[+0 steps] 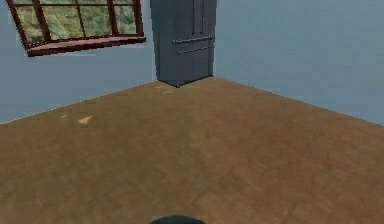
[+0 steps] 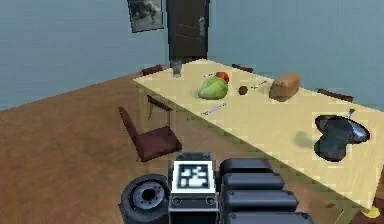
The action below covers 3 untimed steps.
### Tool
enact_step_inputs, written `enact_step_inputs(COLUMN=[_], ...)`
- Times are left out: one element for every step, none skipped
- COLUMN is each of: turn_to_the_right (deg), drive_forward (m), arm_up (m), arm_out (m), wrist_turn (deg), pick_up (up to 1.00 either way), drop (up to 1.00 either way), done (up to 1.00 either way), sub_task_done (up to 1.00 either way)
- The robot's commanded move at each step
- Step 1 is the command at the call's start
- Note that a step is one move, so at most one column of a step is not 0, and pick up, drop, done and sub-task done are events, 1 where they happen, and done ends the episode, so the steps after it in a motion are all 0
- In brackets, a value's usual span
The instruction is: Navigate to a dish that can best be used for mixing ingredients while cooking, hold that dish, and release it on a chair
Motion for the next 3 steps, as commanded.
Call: enact_step_inputs(turn_to_the_right=[45.0, 0.0, 0.0], drive_forward=[0.0, 1.0, 0.65], arm_up=[0.0, 0.0, 0.0], arm_out=[0.0, 0.0, 0.0], wrist_turn=[0.0, 0.0, 0.0], pick_up=[0.0, 0.0, 0.0], drop=[0.0, 0.0, 0.0], done=[0.0, 0.0, 0.0], sub_task_done=[0.0, 0.0, 0.0])
